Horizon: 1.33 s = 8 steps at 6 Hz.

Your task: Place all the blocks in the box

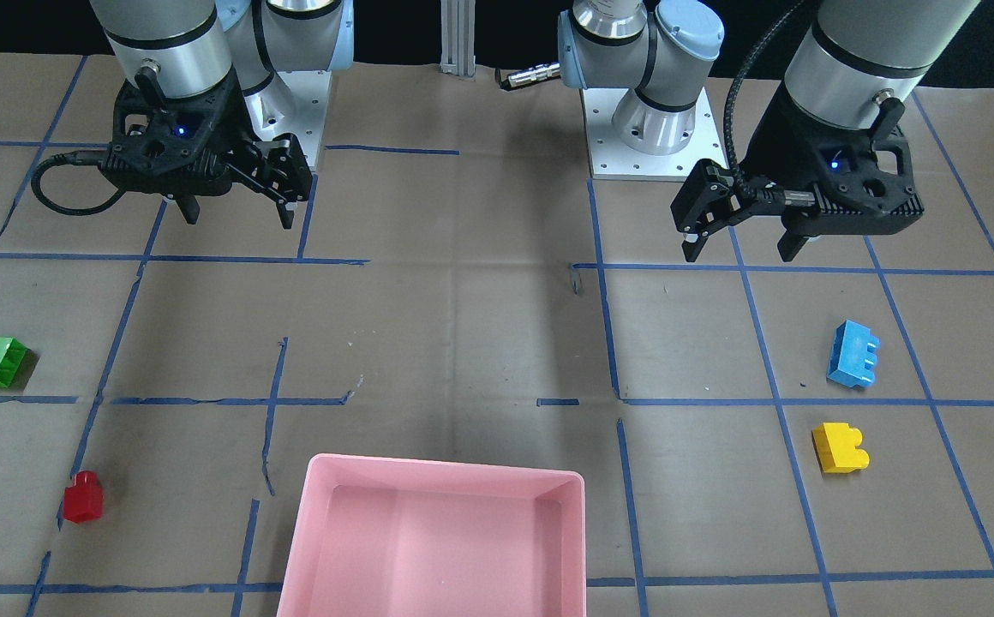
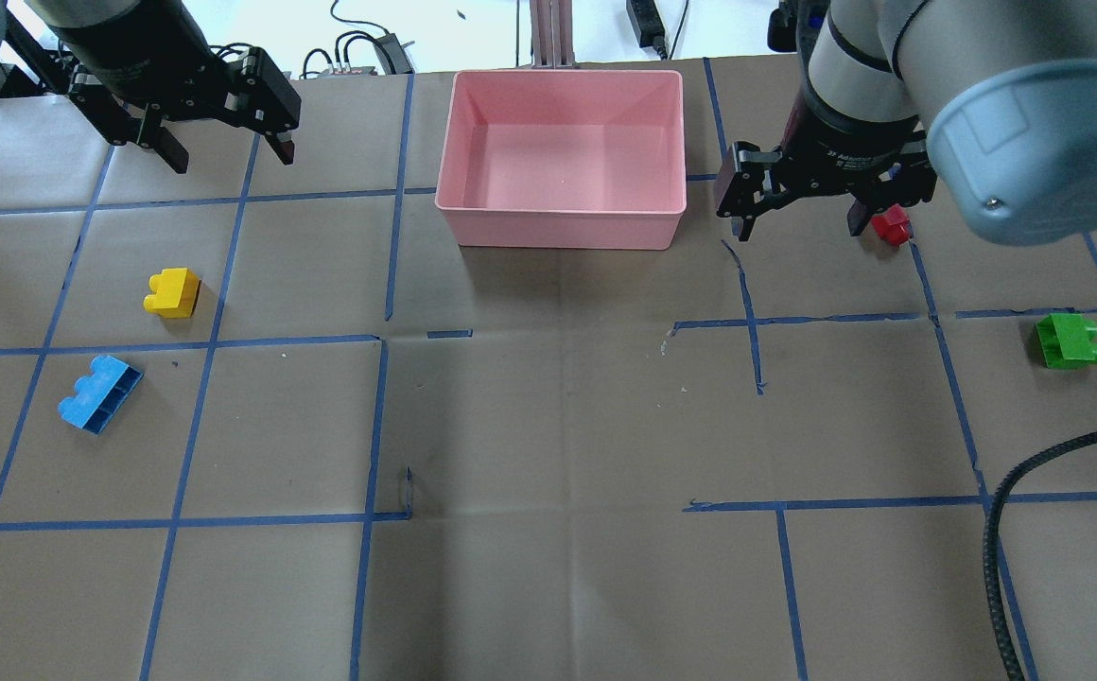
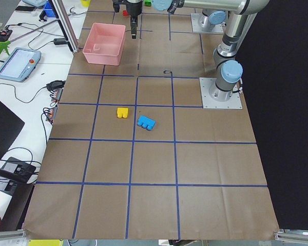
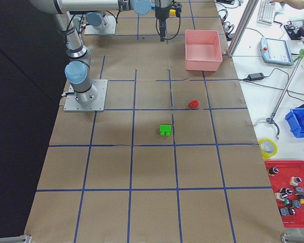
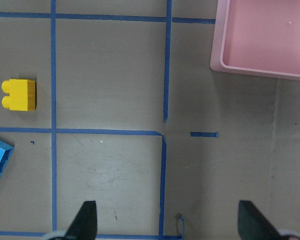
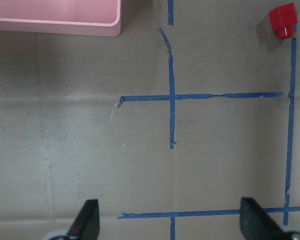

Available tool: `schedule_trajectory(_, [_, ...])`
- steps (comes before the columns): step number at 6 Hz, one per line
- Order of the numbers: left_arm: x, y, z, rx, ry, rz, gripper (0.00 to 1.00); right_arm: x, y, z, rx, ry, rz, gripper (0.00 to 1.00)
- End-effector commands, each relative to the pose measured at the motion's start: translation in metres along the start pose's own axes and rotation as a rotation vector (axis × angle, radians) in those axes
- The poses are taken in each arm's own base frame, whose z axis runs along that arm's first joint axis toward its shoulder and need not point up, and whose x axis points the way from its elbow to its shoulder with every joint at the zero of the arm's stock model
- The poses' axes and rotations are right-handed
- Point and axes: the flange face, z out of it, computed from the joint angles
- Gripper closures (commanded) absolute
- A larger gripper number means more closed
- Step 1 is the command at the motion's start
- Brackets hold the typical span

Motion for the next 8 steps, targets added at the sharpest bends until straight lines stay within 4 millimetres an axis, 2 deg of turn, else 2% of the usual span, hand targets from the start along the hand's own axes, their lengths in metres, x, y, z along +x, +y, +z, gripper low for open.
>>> schedule_trajectory(1, [0.000, 0.000, 0.000, -0.001, 0.000, 0.000, 0.01, -0.001, -0.001, 0.002, -0.004, 0.000, -0.009, 0.00])
schedule_trajectory(6, [-0.001, 0.002, 0.004, -0.010, -0.001, 0.003, 0.01, 0.000, -0.002, 0.002, -0.004, 0.001, -0.011, 0.00])
schedule_trajectory(7, [-0.007, 0.002, 0.003, -0.009, -0.007, 0.074, 0.01, 0.000, -0.002, 0.002, -0.003, 0.000, -0.011, 0.00])
schedule_trajectory(8, [-0.044, -0.003, 0.001, -0.010, -0.012, 0.096, 0.01, 0.003, -0.003, 0.002, 0.000, 0.002, -0.032, 0.00])
